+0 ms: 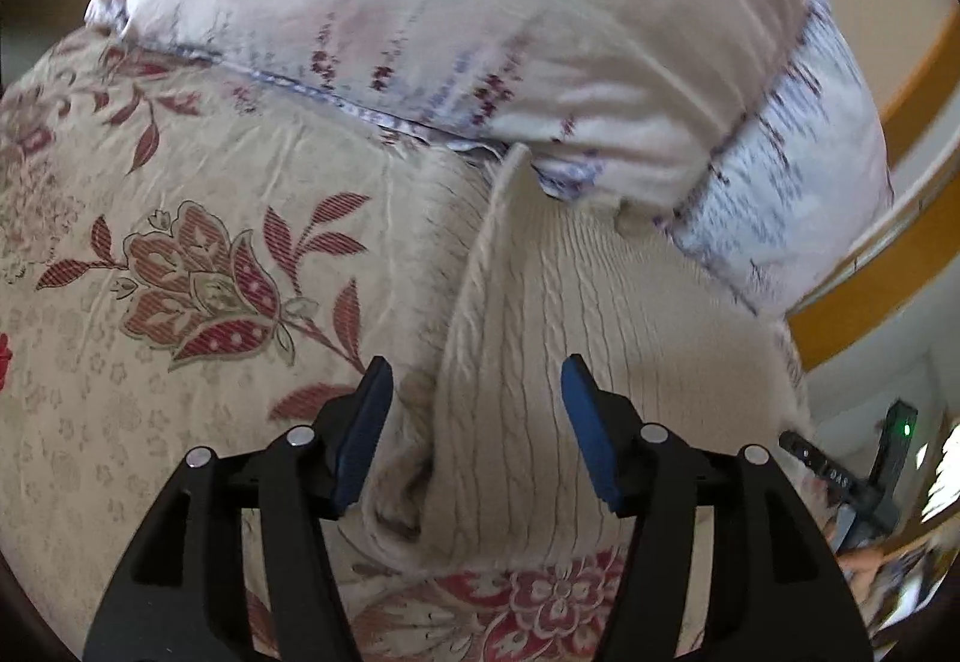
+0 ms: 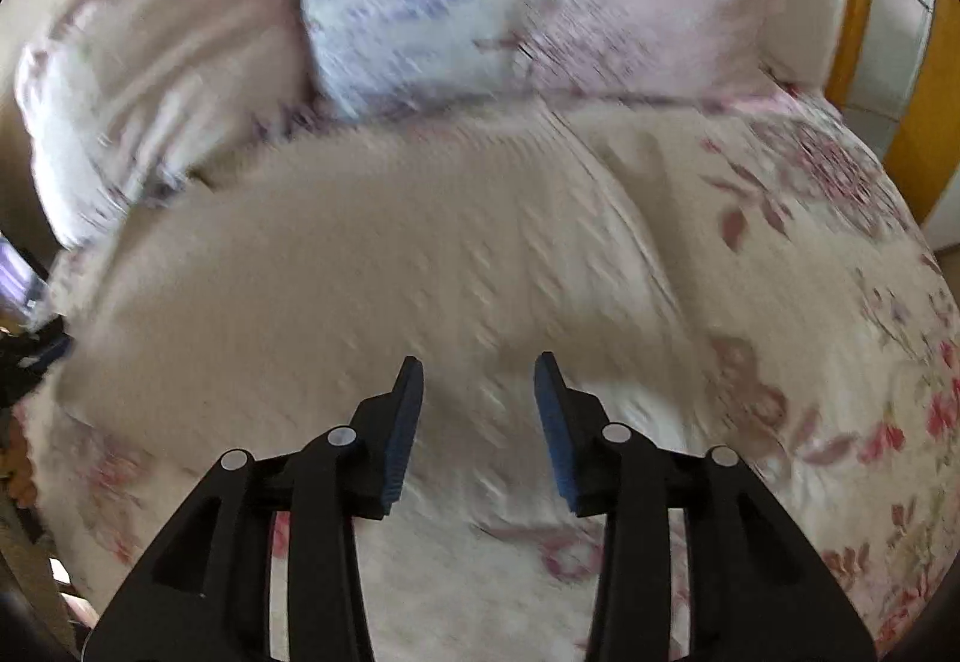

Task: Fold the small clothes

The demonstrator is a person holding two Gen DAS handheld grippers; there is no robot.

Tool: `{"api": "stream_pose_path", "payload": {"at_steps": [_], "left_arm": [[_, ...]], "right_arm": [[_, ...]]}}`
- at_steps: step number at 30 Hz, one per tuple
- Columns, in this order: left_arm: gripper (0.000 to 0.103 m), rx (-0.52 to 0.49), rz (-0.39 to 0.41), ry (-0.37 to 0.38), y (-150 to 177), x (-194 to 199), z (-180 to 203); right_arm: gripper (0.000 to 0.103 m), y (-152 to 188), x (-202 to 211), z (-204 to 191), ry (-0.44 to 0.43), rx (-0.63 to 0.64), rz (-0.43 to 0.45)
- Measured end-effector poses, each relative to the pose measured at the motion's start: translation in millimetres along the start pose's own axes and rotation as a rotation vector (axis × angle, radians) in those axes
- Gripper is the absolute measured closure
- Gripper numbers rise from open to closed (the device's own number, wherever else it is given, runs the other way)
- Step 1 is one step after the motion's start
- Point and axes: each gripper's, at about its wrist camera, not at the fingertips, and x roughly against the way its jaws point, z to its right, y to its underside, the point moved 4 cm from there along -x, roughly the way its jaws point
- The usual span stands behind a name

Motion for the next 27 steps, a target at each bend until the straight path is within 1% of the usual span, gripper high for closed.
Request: {"api": "stream_pose_path", "payload": {"at_steps": [2, 5, 7, 9, 10, 13, 18, 20, 22, 23, 25, 27], "left_arm": [[0.042, 0.031, -0.014, 0.009, -6, -7, -3], [0.042, 0.079, -0.028, 0.028, -13, -17, -5], [0.041, 0.109, -0.034, 0.041, -17, -22, -7], [0.041, 0.132, -0.035, 0.046, -20, -27, -8], [0.041, 0.141, -0.035, 0.047, -22, -30, -9], [0.041, 0.155, -0.039, 0.047, -23, -34, -10], [0.041, 0.169, -0.018, 0.057, -25, -40, -11], [0.044, 0.158, -0.017, 0.053, -26, -42, -9], [0.053, 0.156, -0.016, 0.043, -26, -44, -9], [0.055, 0.162, -0.018, 0.041, -25, -45, -9], [0.064, 0.176, -0.030, 0.052, -25, -48, -9], [0.070, 0.203, -0.046, 0.075, -23, -51, -9]], "right_arm": [[0.050, -6, -4, -12, -0.021, 0.011, 0.016], [0.050, -15, -21, -37, -0.029, 0.049, 0.029], [0.050, -19, -31, -46, -0.016, 0.069, 0.036], [0.050, -22, -42, -53, 0.015, 0.098, 0.048], [0.050, -22, -45, -55, 0.025, 0.107, 0.054], [0.049, -18, -58, -57, 0.038, 0.117, 0.032], [0.047, -9, -60, -60, 0.064, 0.158, 0.066], [0.046, -8, -60, -60, 0.064, 0.160, 0.069], [0.046, -9, -61, -59, 0.055, 0.150, 0.067], [0.046, -9, -61, -59, 0.049, 0.145, 0.067], [0.046, -9, -62, -58, 0.044, 0.141, 0.067], [0.045, -9, -62, -59, 0.042, 0.141, 0.067]]}}
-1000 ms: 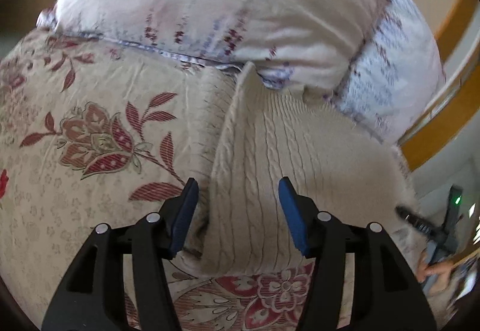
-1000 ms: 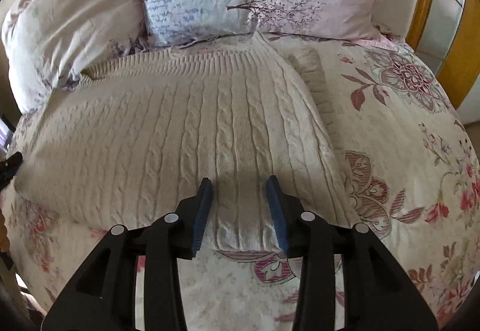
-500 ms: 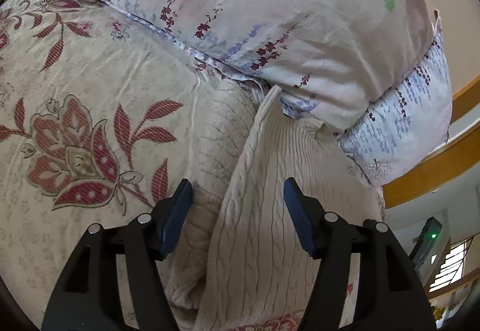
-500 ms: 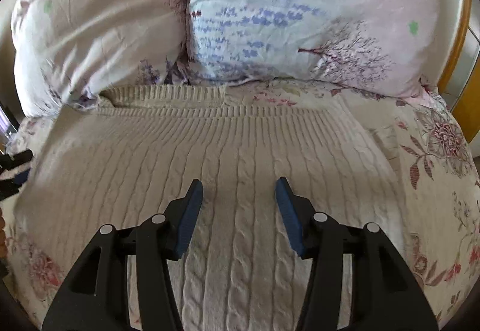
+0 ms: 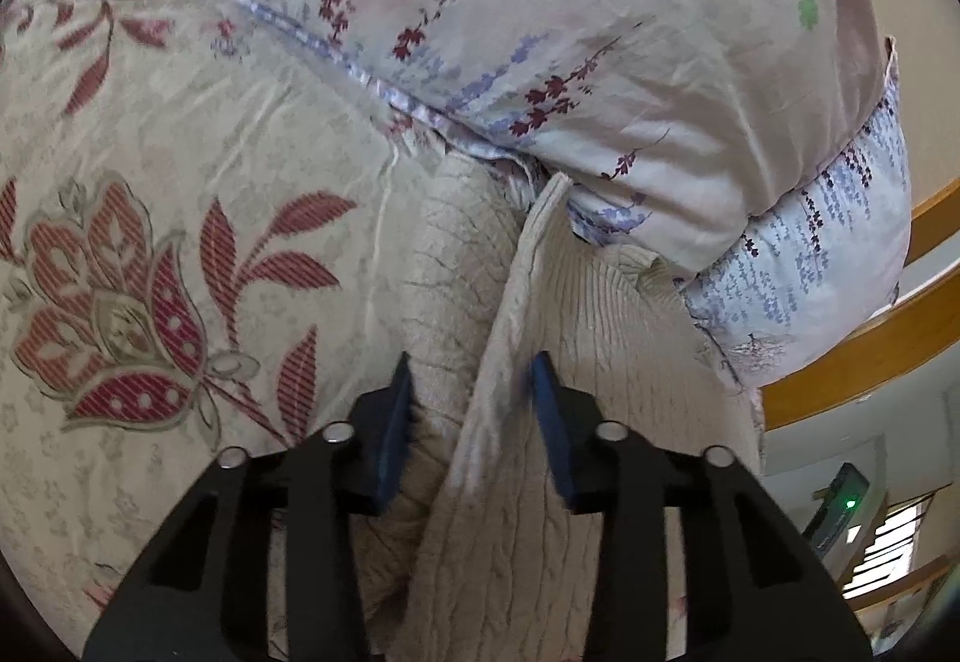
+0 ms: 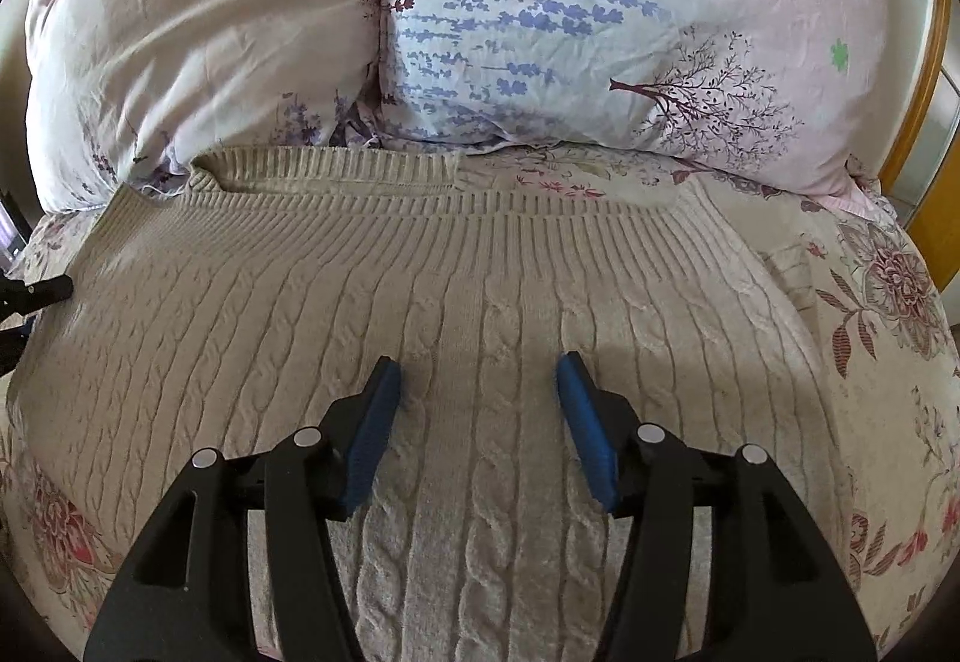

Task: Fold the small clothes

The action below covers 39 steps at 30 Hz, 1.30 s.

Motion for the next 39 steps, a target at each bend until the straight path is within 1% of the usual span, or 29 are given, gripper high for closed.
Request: {"api": "stream_pose_path", "payload": {"at_steps": [5, 7, 10, 13, 14, 16, 19, 22, 24, 27, 29, 31, 32, 33, 34, 35, 36, 37, 38, 39], "left_arm": [[0.080, 0.058, -0.018, 0.072, 3, -5, -1], [0.084, 0.076, -0.012, 0.091, 3, -5, 2], [0.086, 0.076, 0.010, 0.157, 2, 2, 16], [0.087, 0.041, 0.042, 0.222, 0, 13, 44], [0.087, 0.026, 0.055, 0.246, 0, 17, 57], [0.088, -0.001, 0.069, 0.298, 1, 22, 83], [0.088, -0.030, 0.063, 0.369, 6, 22, 121], [0.088, -0.077, 0.046, 0.413, 14, 14, 159], [0.089, -0.103, 0.018, 0.449, 25, 0, 190], [0.089, -0.138, -0.033, 0.496, 44, -26, 230], [0.089, -0.156, -0.070, 0.510, 62, -51, 255], [0.088, -0.165, -0.120, 0.494, 79, -79, 269], [0.087, -0.156, -0.180, 0.477, 91, -101, 275], [0.086, -0.147, -0.233, 0.469, 101, -115, 277], [0.088, -0.136, -0.280, 0.473, 110, -126, 278], [0.089, -0.135, -0.329, 0.514, 119, -131, 280], [0.089, -0.147, -0.347, 0.550, 122, -129, 282], [0.086, -0.178, -0.337, 0.567, 122, -119, 283], [0.082, -0.203, -0.316, 0.575, 119, -108, 282], [0.071, -0.238, -0.278, 0.586, 113, -93, 280]], "right_arm": [[0.045, 1, 0, -1, -0.014, -0.008, 0.005], [0.045, 0, -1, -1, -0.027, -0.013, 0.005], [0.043, 0, -1, 1, -0.064, -0.031, 0.005], [0.042, 2, 2, 10, -0.135, -0.077, 0.007], [0.042, 2, 4, 12, -0.170, -0.100, 0.029], [0.042, 5, 10, 23, -0.243, -0.154, 0.039], [0.042, 12, 23, 42, -0.321, -0.226, 0.085], [0.042, 8, 45, 67, -0.356, -0.282, 0.152], [0.042, 7, 56, 87, -0.363, -0.318, 0.179], [0.042, 11, 65, 115, -0.347, -0.374, 0.199], [0.042, 17, 66, 137, -0.332, -0.421, 0.204], [0.042, 19, 62, 153, -0.329, -0.458, 0.205], [0.042, 22, 59, 163, -0.325, -0.486, 0.198], [0.042, 23, 56, 168, -0.325, -0.501, 0.190], [0.042, 26, 54, 174, -0.327, -0.518, 0.181], [0.042, 28, 54, 180, -0.331, -0.534, 0.172], [0.042, 31, 55, 183, -0.334, -0.540, 0.170], [0.042, 32, 58, 187, -0.338, -0.541, 0.170], [0.042, 31, 61, 189, -0.350, -0.543, 0.175], [0.042, 30, 63, 190, -0.368, -0.546, 0.178]]}}
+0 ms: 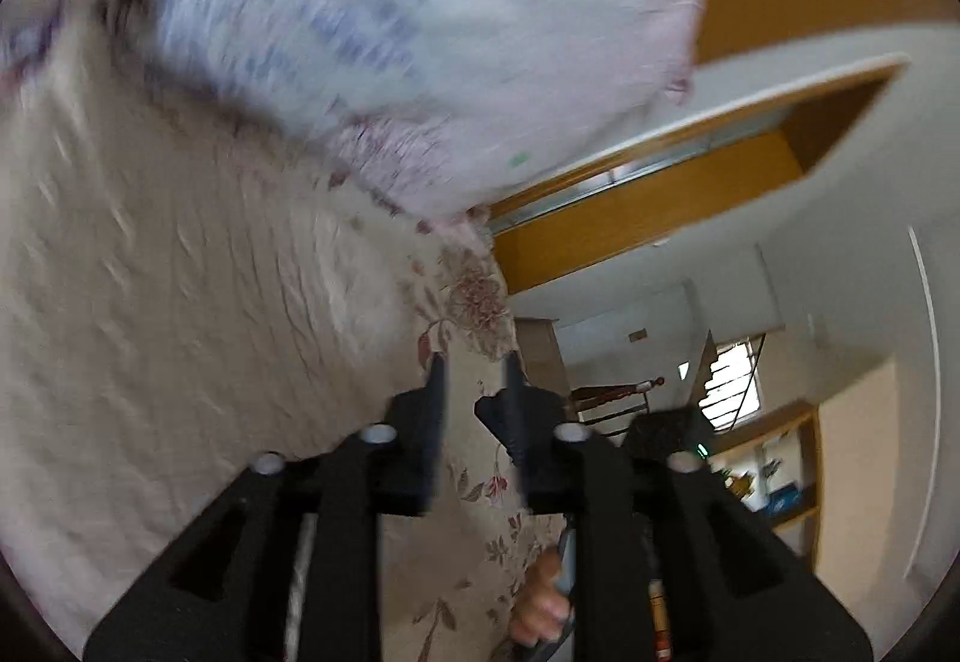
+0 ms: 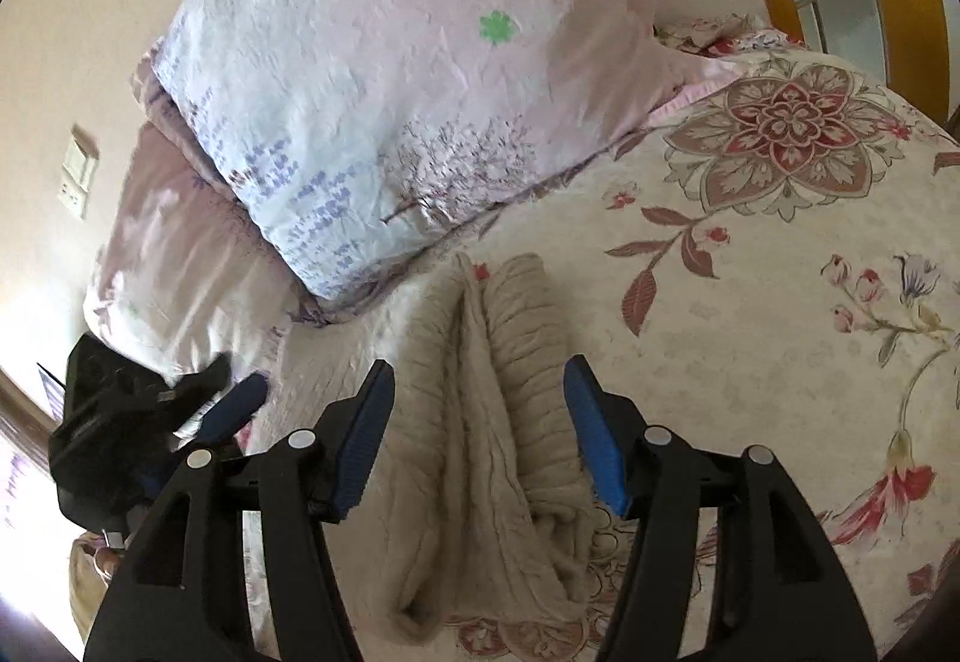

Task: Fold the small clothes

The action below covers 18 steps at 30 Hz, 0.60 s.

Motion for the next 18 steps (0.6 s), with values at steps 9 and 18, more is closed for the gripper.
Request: {"api": "stream_pose_path", "payload": {"at_steps": [9, 18], "left_arm": [[0.046, -0.160, 0.160, -0.479, -2, 88, -34], [0.046, -0.066, 0.060, -0.547, 13, 74, -88]], "right_arm": [[0.043, 5, -36, -38, -0.103, 0.040, -0.250], [0.056, 19, -67, -36, -0.134, -0.012, -0.411]]}}
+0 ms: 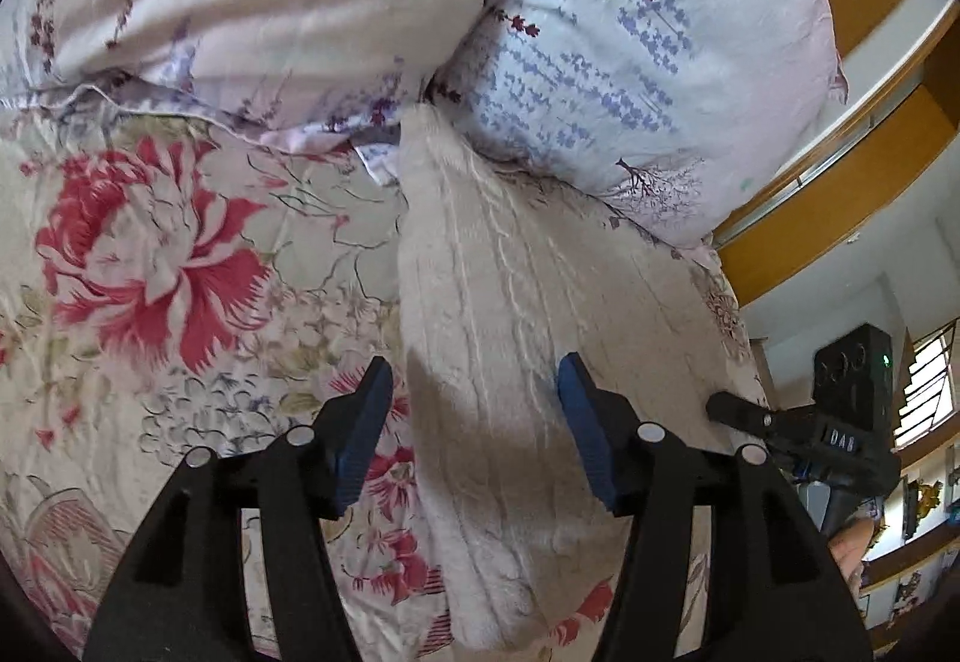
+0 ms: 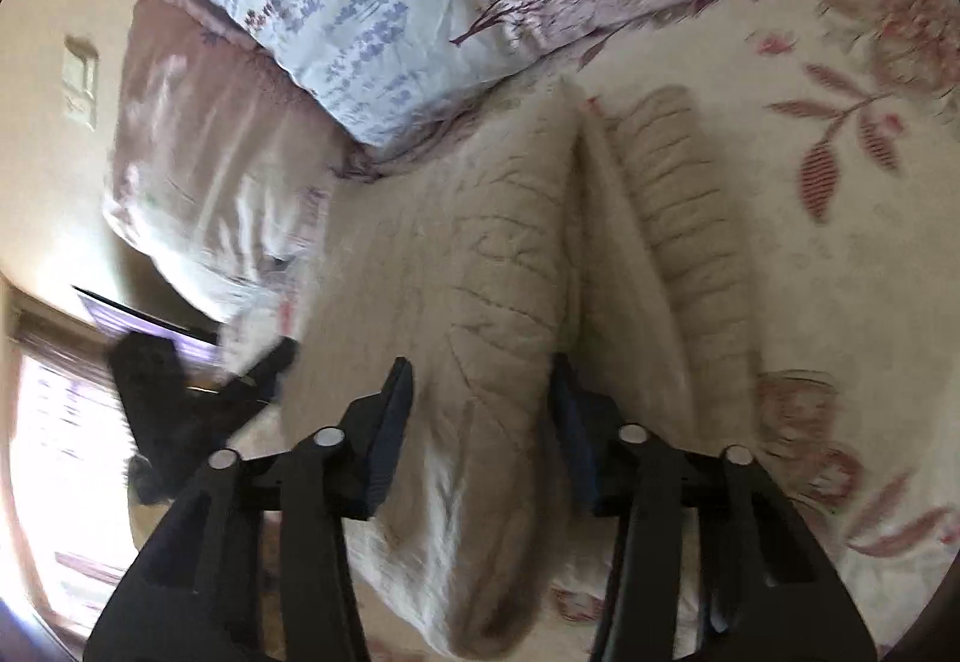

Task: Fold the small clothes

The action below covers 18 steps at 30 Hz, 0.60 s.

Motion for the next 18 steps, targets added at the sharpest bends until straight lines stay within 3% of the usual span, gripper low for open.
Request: {"api": "stream_pose_path", "payload": {"at_steps": [5, 7, 8, 9, 11, 14, 18], "left_arm": [[0.046, 0.037, -0.020, 0.054, 4, -1, -6], [0.044, 0.051, -0.024, 0.064, 4, -3, -7], [0.044, 0.058, -0.024, 0.068, 4, -3, -7], [0.043, 0.065, -0.025, 0.071, 3, -3, -8], [0.040, 0.078, -0.030, 0.079, 1, -1, -7], [0.037, 0.100, -0.027, 0.095, 0, 3, -9], [0.036, 0.094, -0.026, 0.102, 1, 9, -10]], "right_arm": [[0.058, -29, -9, 5, -0.093, -0.099, 0.028], [0.065, -38, -18, 9, -0.096, -0.133, 0.022], [0.076, -41, -20, 11, -0.083, -0.137, 0.023], [0.081, -41, -20, 9, -0.055, -0.131, 0.007], [0.085, -40, -15, -1, 0.021, -0.059, 0.026], [0.087, -29, 12, -53, 0.174, 0.237, 0.191], [0.088, -15, 40, -92, 0.298, 0.445, 0.319]]}}
